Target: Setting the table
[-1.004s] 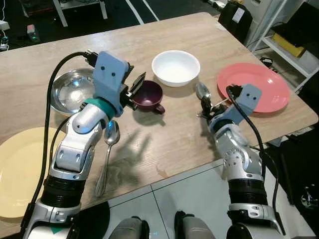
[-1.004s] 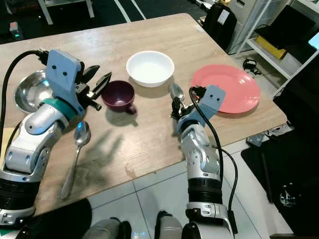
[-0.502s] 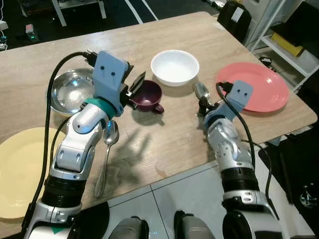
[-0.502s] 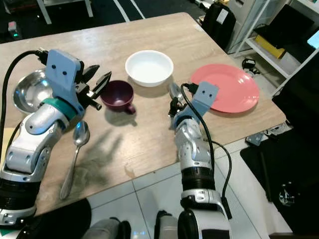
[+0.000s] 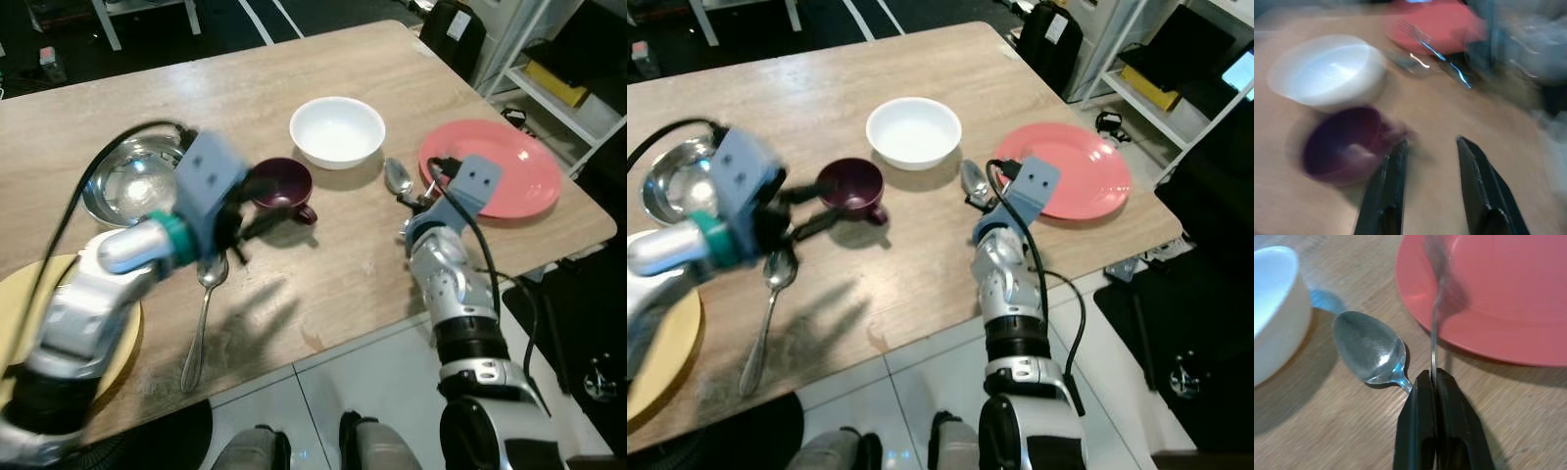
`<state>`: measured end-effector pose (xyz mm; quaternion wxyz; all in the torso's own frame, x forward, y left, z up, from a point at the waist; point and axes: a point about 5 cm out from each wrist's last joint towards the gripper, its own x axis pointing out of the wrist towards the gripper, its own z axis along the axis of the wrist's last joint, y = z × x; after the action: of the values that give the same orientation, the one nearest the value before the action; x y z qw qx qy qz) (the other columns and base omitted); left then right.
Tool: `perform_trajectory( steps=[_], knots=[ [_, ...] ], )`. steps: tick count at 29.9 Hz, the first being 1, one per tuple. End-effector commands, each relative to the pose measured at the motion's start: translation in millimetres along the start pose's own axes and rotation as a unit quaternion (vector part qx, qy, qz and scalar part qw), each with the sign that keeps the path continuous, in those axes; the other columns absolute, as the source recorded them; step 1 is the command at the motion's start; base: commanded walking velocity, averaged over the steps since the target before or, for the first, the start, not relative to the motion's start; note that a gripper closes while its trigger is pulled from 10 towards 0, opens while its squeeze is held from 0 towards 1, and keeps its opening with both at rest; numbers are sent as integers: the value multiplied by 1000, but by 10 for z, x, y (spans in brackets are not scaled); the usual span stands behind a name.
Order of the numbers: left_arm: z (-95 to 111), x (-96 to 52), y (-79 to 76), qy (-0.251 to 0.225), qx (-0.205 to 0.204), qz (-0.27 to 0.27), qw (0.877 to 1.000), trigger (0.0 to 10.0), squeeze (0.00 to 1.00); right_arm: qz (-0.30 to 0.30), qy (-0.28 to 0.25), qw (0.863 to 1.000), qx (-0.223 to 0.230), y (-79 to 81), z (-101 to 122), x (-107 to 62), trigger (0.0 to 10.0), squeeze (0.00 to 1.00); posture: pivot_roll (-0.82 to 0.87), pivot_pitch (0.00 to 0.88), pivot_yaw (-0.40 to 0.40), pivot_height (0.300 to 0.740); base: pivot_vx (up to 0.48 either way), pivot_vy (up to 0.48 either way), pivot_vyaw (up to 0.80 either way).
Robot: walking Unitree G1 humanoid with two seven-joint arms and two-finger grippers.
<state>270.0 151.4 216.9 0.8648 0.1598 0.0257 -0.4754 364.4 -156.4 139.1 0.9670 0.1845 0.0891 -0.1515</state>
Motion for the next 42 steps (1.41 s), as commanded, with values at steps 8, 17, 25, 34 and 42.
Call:
perform_trajectory(
  steps=[8, 17, 25, 34, 42],
  knots=[
    [68, -179, -34, 8, 3, -52, 999, 10000, 0, -15, 23, 1000, 9, -36, -123, 4, 0, 0, 123, 87, 65, 740, 0, 0, 0],
    [68, -183, -64, 12, -2, -57, 998, 10000, 0, 32, -14, 999, 12, 58, 85, -35, 0, 0, 115, 84, 56, 740, 0, 0, 0],
    [65, -206, -92, 15, -10, -73, 997, 10000, 0, 162, -85, 982, -42, 166, 474, -296, 10000, 0, 105, 81, 62, 740, 0, 0, 0],
    [67, -161, -89, 11, -12, -81, 997, 10000, 0, 217, -76, 954, -190, -134, 528, -404, 10000, 0, 84, 76, 67, 740, 0, 0, 0],
    [152, -48, 2, -6, -5, -101, 995, 10000, 0, 235, -3, 948, -213, -405, 273, -256, 10000, 0, 88, 92, 67, 740, 0, 0, 0]
  ],
)
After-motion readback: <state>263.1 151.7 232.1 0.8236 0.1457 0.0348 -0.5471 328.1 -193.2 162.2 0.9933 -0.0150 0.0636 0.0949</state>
